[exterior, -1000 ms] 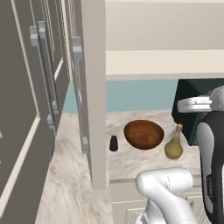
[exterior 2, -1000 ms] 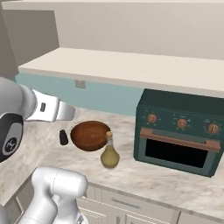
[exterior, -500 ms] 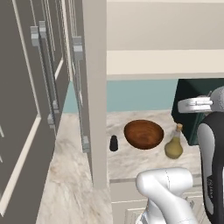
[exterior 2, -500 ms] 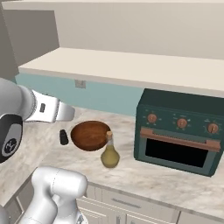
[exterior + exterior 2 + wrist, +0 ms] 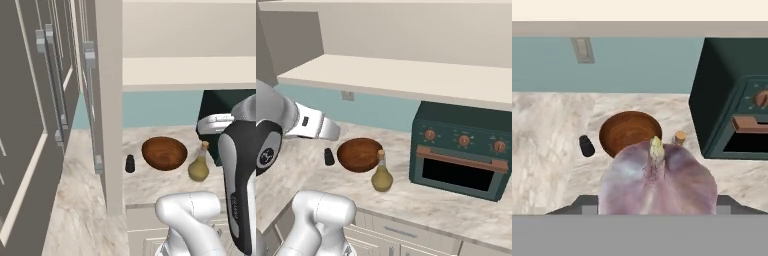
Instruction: Retrieve the bottle and the shaker from the cabinet and place them next to the mixing bowl on the counter. Then add garlic from the fridge to the mixing bowl.
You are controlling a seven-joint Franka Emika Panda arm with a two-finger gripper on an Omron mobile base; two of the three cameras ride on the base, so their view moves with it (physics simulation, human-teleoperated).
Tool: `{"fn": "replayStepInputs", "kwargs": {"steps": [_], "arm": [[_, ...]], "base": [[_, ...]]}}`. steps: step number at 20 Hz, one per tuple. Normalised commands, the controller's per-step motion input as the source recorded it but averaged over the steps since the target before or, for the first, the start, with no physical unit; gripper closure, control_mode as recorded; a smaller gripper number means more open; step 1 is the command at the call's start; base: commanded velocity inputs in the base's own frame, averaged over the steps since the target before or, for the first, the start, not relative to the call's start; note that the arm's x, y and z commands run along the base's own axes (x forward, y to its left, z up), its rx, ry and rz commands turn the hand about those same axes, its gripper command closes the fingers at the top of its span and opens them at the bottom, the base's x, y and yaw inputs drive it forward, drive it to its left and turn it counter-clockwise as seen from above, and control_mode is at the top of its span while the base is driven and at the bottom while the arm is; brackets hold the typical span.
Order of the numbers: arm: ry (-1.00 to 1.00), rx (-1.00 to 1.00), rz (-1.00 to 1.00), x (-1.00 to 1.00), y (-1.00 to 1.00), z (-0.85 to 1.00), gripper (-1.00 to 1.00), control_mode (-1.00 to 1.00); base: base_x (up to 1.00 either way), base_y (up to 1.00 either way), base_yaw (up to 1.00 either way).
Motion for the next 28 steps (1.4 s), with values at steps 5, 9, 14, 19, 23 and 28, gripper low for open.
{"fn": "replayStepInputs", "kwargs": {"steps": [5, 9, 14, 19, 23, 28], "arm": [[0.37, 0.0, 0.0, 0.0, 0.05, -0.25, 1.0, -1.0], [0.03, 0.0, 0.0, 0.0, 0.04, -0.84, 1.0, -1.0], [0.0, 0.0, 0.0, 0.06, 0.1, -0.77, 1.0, -1.0], [0.0, 0.0, -0.03, 0.36, 0.36, -0.12, 1.0, -1.0], [0.03, -0.03, -0.12, 0.59, 0.48, 0.03, 1.0, -1.0], [0.03, 0.0, -0.09, 0.72, 0.07, 0.0, 1.0, -1.0]], "base": [[0.0, 0.0, 0.0], [0.0, 0.0, 0.0], [0.0, 0.0, 0.0], [0.0, 0.0, 0.0], [0.0, 0.0, 0.0], [0.0, 0.0, 0.0]]}}
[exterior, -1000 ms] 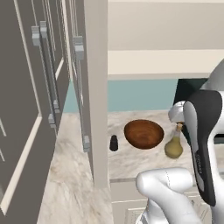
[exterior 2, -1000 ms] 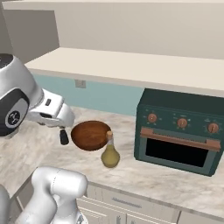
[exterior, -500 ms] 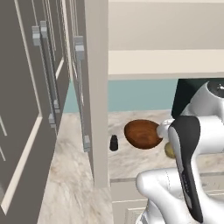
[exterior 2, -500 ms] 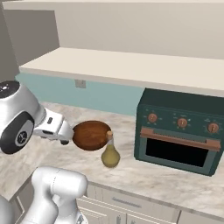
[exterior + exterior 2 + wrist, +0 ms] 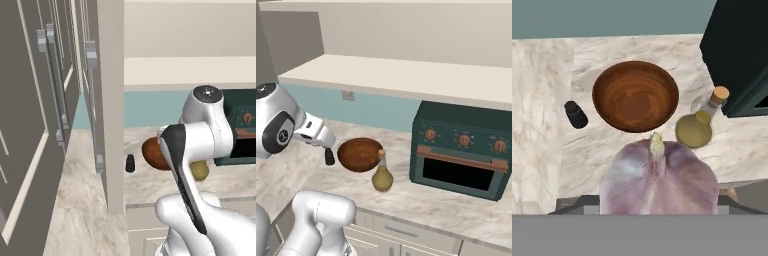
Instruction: Retrieve the bottle and the shaker from the cabinet and place them next to the mixing bowl on the counter. Then add garlic from the fridge to the mixing bowl.
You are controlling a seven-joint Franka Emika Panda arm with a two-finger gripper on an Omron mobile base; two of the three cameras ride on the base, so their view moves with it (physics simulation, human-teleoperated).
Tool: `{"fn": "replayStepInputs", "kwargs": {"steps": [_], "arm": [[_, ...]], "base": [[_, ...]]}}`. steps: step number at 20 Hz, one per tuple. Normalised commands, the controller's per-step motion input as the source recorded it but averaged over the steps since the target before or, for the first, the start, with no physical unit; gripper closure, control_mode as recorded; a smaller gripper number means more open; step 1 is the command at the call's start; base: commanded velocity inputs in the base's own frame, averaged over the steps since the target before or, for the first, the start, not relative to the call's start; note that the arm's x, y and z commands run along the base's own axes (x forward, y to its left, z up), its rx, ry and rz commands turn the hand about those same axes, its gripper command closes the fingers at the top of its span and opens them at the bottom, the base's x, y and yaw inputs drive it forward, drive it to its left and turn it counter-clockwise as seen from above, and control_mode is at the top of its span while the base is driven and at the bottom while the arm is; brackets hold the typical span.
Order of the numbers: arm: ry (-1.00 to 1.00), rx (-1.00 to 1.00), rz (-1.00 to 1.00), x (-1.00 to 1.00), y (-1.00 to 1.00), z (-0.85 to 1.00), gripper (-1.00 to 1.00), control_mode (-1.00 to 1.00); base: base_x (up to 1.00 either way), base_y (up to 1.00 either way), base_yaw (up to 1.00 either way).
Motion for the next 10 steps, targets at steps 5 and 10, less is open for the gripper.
{"fn": "replayStepInputs", "kwargs": {"steps": [5, 10], "arm": [[0.07, 0.0, 0.0, 0.7, -0.03, -0.14, 1.0, -1.0], [0.03, 0.01, 0.0, 0.37, 0.0, -0.29, 1.0, -1.0]], "base": [[0.0, 0.0, 0.0], [0.0, 0.0, 0.0]]}}
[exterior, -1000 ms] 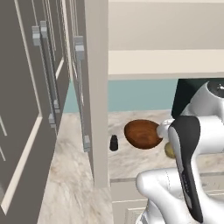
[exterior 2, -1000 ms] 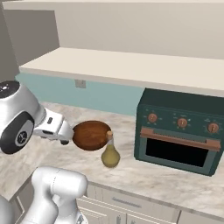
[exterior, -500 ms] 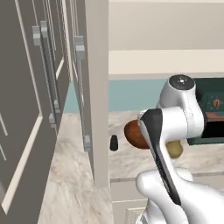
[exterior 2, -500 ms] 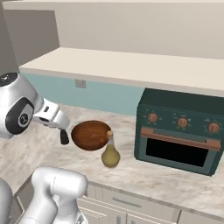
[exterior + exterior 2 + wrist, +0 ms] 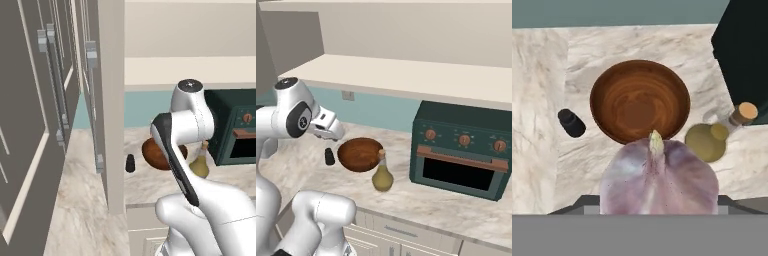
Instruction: Retrieve the bottle and the shaker from the cabinet and place them next to the mixing bowl on the counter. Then add garlic from the fridge to the mixing bowl.
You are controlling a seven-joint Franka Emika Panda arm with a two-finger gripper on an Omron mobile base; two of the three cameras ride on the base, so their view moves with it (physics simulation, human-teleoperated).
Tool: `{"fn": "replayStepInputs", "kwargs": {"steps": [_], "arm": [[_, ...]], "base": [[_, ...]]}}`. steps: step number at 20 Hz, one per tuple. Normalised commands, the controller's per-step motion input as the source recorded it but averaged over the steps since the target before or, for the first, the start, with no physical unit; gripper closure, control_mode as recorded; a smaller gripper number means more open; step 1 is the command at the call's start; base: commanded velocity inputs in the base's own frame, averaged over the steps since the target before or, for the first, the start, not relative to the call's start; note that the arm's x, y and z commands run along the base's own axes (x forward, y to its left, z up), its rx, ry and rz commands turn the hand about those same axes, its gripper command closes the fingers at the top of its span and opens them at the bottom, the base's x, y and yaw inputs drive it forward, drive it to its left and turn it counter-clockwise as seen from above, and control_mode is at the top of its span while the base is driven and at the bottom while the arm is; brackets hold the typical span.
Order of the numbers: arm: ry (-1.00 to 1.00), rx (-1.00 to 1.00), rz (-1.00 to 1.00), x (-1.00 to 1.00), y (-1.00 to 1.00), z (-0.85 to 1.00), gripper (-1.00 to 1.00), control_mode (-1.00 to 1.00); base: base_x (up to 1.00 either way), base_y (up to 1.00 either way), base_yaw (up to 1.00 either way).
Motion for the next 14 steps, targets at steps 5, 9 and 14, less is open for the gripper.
{"fn": "replayStepInputs", "kwargs": {"steps": [5, 9, 14], "arm": [[0.04, 0.01, 0.0, 0.29, 0.0, -0.35, 1.0, -1.0], [0.08, 0.0, 0.0, 0.37, 0.0, -0.2, 1.0, -1.0], [0.15, 0.0, 0.0, 0.64, -0.06, -0.4, 1.0, -1.0]], "base": [[0.0, 0.0, 0.0], [0.0, 0.0, 0.0], [0.0, 0.0, 0.0]]}}
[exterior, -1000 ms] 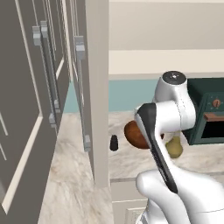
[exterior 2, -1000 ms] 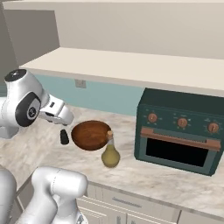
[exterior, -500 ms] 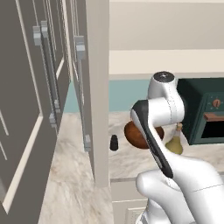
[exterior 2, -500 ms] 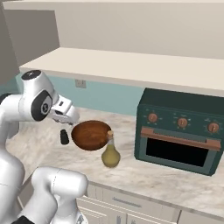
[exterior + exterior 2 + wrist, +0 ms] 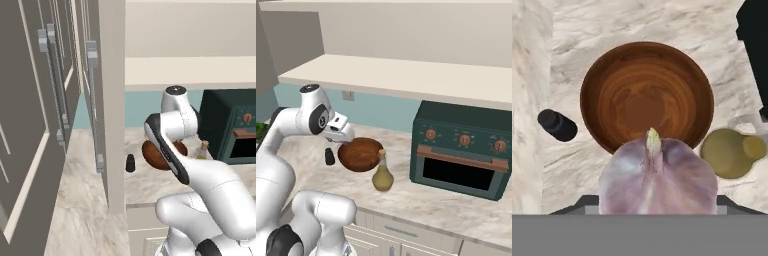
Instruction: Retrieve the bottle and the shaker from the cabinet and place them next to the mixing bowl on the counter. Then add garlic from the fridge to the mixing bowl.
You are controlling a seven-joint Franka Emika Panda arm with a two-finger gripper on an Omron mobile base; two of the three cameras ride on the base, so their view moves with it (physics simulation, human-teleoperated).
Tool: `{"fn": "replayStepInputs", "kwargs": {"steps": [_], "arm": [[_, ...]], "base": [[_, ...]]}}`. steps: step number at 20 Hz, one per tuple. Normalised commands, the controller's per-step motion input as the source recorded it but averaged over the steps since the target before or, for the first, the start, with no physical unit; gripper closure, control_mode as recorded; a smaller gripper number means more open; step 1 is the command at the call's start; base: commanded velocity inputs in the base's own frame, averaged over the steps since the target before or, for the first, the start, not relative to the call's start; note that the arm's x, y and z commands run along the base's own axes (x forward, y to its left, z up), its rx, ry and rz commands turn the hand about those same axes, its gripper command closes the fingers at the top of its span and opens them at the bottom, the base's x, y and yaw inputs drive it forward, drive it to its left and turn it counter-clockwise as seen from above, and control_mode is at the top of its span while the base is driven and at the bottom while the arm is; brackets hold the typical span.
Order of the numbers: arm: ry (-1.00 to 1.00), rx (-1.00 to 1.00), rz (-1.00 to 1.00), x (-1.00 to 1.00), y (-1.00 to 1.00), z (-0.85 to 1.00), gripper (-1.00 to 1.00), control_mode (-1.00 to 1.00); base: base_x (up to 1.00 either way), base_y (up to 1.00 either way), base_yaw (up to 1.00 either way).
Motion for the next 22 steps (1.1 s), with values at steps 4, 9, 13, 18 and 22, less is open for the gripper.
{"fn": "replayStepInputs", "kwargs": {"steps": [4, 9, 13, 18, 22], "arm": [[0.13, 0.0, 0.0, 0.59, -0.16, -0.4, 1.0, -1.0], [0.12, 0.0, 0.0, 0.45, -0.2, -0.39, 1.0, -1.0], [0.05, 0.03, 0.0, 0.2, -0.1, -0.35, 1.0, -1.0], [0.02, 0.02, 0.0, 0.22, 0.0, -0.31, 1.0, -1.0], [0.04, 0.01, 0.0, 0.21, 0.0, -0.37, 1.0, -1.0]], "base": [[0.0, 0.0, 0.0], [0.0, 0.0, 0.0], [0.0, 0.0, 0.0], [0.0, 0.0, 0.0], [0.0, 0.0, 0.0]]}}
